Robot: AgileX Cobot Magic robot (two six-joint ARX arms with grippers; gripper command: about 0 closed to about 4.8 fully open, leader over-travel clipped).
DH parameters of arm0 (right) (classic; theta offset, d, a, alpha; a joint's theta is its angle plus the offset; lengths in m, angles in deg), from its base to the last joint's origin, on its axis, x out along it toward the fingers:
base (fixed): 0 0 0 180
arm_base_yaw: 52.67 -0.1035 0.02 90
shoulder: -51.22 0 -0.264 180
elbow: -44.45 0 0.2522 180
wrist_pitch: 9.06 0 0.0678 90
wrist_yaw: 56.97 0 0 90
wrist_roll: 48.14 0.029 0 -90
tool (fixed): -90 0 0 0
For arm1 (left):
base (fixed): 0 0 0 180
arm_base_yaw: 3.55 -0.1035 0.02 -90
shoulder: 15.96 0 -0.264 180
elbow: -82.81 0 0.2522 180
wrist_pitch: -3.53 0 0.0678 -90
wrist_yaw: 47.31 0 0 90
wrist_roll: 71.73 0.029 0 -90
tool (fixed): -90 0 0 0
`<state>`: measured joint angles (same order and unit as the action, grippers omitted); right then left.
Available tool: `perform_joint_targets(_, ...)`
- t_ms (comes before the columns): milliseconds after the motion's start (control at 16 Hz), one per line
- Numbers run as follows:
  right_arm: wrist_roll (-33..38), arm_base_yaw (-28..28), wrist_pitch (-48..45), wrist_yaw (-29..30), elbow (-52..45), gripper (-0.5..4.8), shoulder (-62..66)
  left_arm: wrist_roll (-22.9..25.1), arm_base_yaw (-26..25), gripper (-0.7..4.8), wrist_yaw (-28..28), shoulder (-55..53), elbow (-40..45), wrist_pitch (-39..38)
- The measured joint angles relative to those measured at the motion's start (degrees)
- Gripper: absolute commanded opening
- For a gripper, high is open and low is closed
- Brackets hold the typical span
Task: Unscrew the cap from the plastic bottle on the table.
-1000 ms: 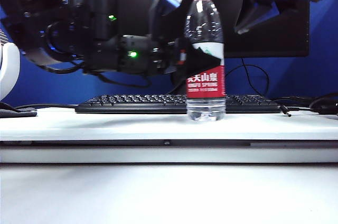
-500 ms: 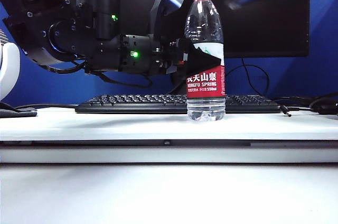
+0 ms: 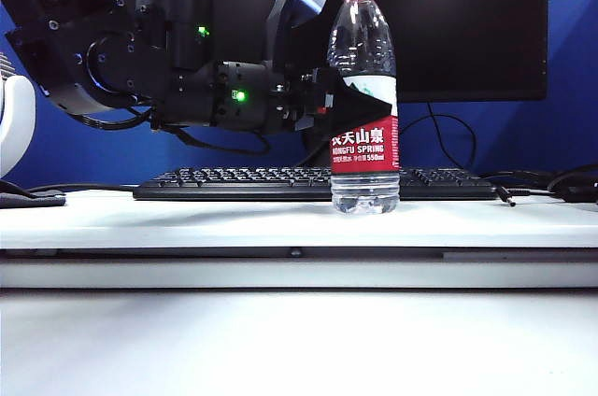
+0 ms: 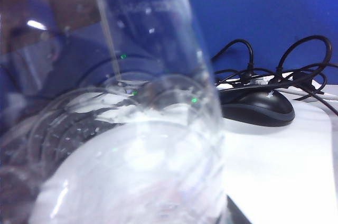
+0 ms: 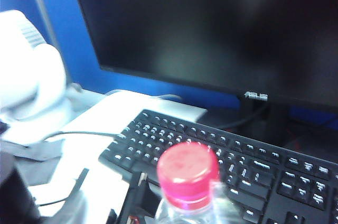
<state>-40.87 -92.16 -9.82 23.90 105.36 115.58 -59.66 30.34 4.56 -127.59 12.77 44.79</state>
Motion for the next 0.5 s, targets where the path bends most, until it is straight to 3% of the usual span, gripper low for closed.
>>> perform_joint_targets(188,-0.2,-2.7,-4.1,-5.9,0.0,3.11,3.6,0.0,0.0,3.28,-0.1,0.0,0.0,-0.1)
perform_joint_targets(500,-0.2,-2.6,-4.9,-10.0,1.5,2.85,5.8,0.0,0.7,3.28,-0.2,0.0,-0.1,-0.4)
